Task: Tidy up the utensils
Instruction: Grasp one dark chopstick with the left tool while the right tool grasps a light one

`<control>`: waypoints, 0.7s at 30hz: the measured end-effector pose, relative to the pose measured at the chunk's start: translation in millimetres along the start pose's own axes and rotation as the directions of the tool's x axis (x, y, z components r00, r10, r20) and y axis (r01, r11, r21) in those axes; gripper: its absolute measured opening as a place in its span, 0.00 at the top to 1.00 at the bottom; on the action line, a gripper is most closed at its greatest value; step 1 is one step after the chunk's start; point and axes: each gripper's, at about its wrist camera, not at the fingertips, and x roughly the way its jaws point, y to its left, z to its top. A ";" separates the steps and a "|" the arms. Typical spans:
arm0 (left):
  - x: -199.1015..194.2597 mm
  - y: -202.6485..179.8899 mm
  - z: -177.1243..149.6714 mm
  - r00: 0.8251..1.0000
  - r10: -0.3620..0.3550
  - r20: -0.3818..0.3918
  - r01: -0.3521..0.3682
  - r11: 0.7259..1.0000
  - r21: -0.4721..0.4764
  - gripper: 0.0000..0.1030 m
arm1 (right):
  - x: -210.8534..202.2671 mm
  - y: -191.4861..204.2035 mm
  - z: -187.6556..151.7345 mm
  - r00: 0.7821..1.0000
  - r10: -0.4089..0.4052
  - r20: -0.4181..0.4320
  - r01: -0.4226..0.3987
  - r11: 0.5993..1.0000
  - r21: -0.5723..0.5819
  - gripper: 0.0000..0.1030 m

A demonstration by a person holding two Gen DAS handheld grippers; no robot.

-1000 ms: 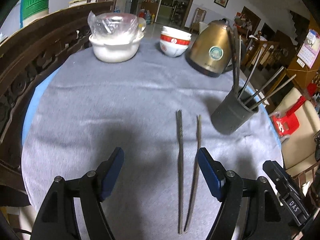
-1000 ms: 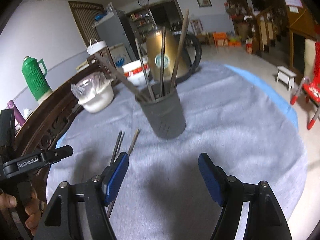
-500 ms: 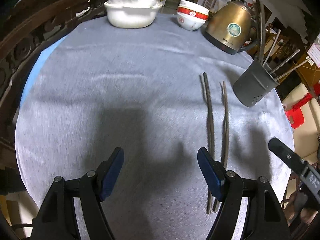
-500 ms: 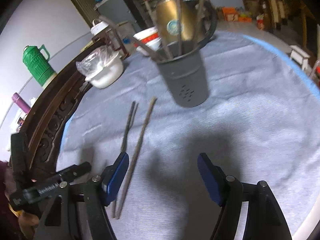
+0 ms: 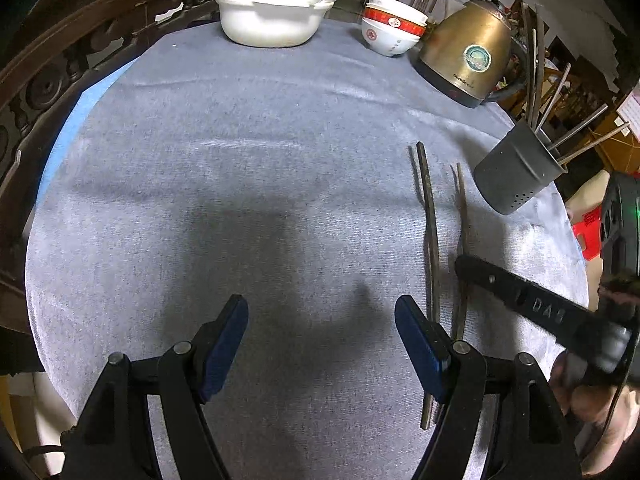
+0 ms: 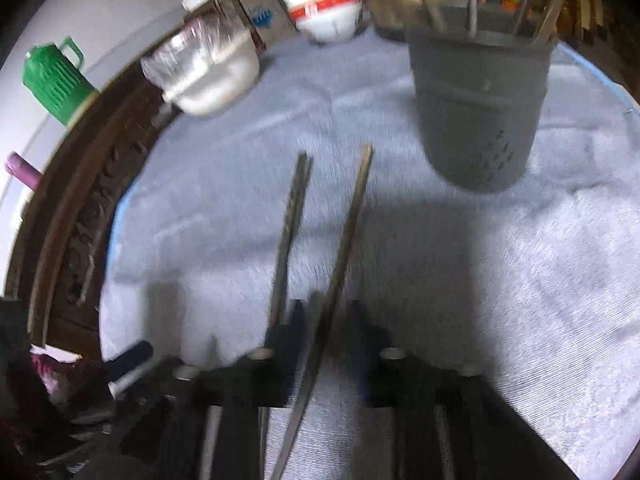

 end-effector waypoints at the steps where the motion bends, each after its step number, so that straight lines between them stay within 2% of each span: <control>1: 0.6 -2.6 1.3 1.000 -0.001 -0.003 0.001 1.000 0.007 0.26 | -1.3 0.7 -1.5 1.000 -0.006 -0.007 0.005 1.000 -0.019 0.91; 5: 2.8 -21.8 8.3 1.000 -0.017 -0.011 0.018 0.999 0.048 0.26 | -8.4 -7.2 -9.2 0.999 -0.030 -0.029 0.028 0.997 -0.069 0.94; 10: 8.2 -51.1 17.3 0.999 -0.030 -0.014 0.031 0.995 0.093 0.26 | -21.1 -30.6 -15.4 0.998 -0.048 -0.044 0.045 0.997 -0.069 0.94; 15: 30.5 -75.1 26.1 0.997 0.024 -0.071 -0.015 0.991 0.133 0.26 | -24.2 -45.1 -16.3 0.999 -0.021 -0.046 0.019 0.999 -0.038 0.92; 16: 35.1 -77.4 27.1 0.996 0.035 -0.084 -0.023 0.990 0.139 0.29 | -24.1 -47.5 -16.4 0.999 -0.009 -0.046 0.008 1.000 -0.027 0.92; 17: 40.9 -80.3 27.4 0.993 0.047 -0.104 -0.031 0.988 0.150 0.33 | -24.3 -48.9 -17.4 0.999 -0.002 -0.045 0.001 1.000 -0.022 0.92; 18: 44.3 -81.1 26.7 0.991 0.060 -0.119 -0.040 0.986 0.160 0.55 | -23.8 -49.6 -16.8 0.999 0.002 -0.045 -0.003 1.000 -0.021 0.92; 19: 45.1 -82.8 26.2 0.989 0.093 -0.111 -0.072 0.982 0.176 0.72 | -23.7 -50.2 -16.6 0.999 0.006 -0.045 -0.007 1.000 -0.022 0.92; 20: 46.5 -82.3 26.0 0.988 0.094 -0.124 -0.071 0.981 0.181 0.93 | -23.6 -50.3 -16.6 0.999 0.006 -0.044 -0.007 1.000 -0.027 0.92; 21: 46.6 -80.8 25.6 0.988 0.081 -0.133 -0.058 0.983 0.174 0.94 | -23.8 -50.6 -17.1 0.999 0.006 -0.044 -0.007 1.000 -0.029 0.92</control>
